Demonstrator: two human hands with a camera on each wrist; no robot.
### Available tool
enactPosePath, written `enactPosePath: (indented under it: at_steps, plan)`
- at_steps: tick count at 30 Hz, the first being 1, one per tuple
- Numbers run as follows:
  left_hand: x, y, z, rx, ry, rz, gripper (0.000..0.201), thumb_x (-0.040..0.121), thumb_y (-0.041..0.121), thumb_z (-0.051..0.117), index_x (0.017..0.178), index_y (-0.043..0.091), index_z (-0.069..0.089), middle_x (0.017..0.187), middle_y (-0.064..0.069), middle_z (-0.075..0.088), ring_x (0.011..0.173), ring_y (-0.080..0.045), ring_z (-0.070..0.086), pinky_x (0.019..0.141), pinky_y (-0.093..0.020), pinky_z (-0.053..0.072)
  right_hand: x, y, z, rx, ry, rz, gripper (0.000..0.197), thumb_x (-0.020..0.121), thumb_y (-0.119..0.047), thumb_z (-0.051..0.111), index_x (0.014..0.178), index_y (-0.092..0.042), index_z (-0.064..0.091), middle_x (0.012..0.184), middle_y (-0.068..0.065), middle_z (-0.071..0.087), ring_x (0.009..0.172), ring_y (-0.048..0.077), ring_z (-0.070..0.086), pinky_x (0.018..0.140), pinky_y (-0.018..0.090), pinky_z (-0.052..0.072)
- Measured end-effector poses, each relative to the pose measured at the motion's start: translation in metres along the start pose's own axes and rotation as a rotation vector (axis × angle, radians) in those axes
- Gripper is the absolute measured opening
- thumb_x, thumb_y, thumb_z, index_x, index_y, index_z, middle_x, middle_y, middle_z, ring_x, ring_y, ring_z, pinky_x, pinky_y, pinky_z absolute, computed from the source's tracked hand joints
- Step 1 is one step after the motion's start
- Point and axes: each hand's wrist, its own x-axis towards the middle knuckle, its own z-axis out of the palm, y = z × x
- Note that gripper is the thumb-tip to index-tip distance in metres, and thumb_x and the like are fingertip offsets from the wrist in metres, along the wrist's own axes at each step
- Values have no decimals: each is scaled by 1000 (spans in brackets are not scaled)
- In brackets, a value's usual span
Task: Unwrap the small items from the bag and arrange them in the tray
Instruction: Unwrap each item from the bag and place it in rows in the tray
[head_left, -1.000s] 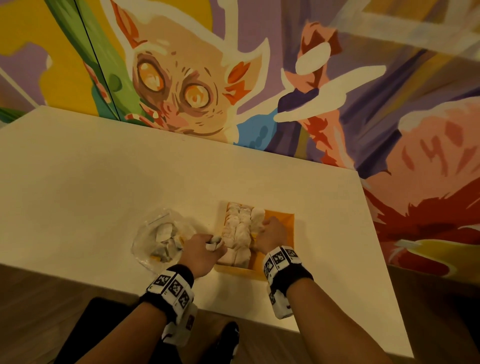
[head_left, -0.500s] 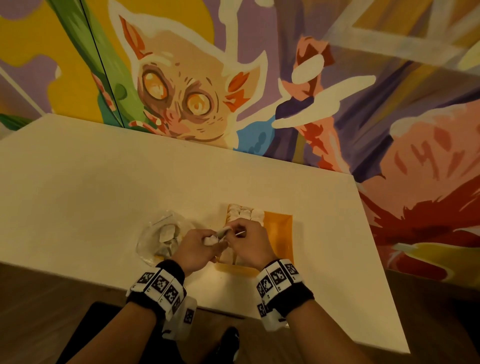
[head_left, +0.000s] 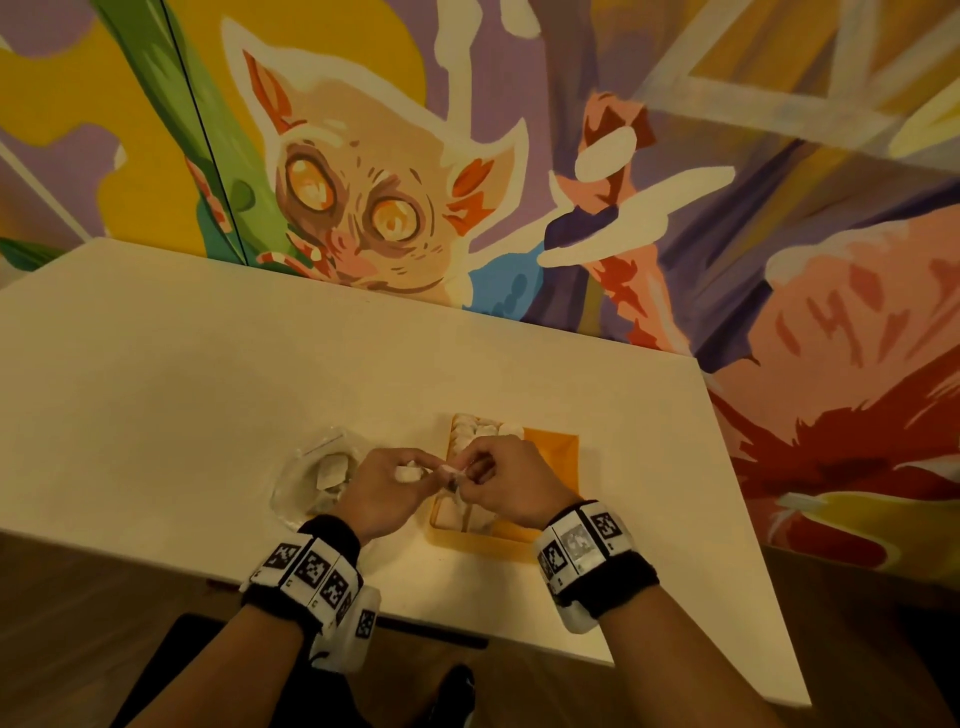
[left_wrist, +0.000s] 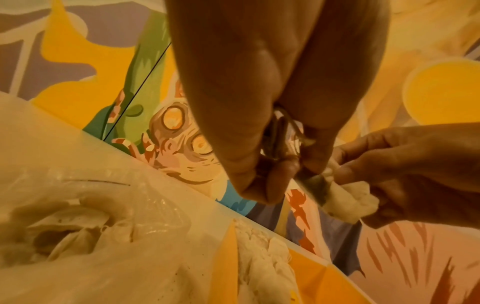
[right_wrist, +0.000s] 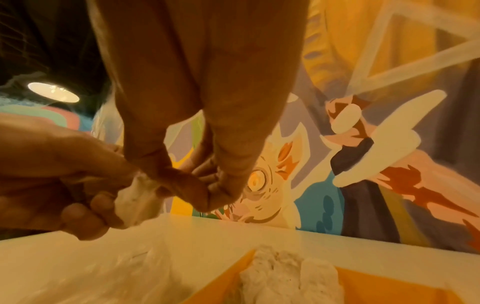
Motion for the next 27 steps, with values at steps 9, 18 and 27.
enactPosePath:
  at_steps: [9,18,27]
  plan:
    - [-1,1,3,-377,44,-134,14,92,12,64,89,0,69,71,-12,50,57,-17,40,53,-29,33,-5,14,20,216,166,60,22,86,-34,69,107,-26,63,103,-9,66,92,4,63,80,22,55]
    - [-2,-2,6,-450,56,-183,6,92,11,64,89,6,64,67,-6,47,56,-15,38,54,-29,32,-1,13,13,319,378,42,17,93,-22,63,82,-35,68,81,-8,70,75,15,65,71,37,58]
    - [2,18,-1,37,77,108,9,84,33,73,94,33,73,80,18,65,80,-2,58,77,-26,48,-6,1,-2,-46,341,-151,7,92,-23,63,87,-24,67,90,-12,62,75,0,57,69,7,43]
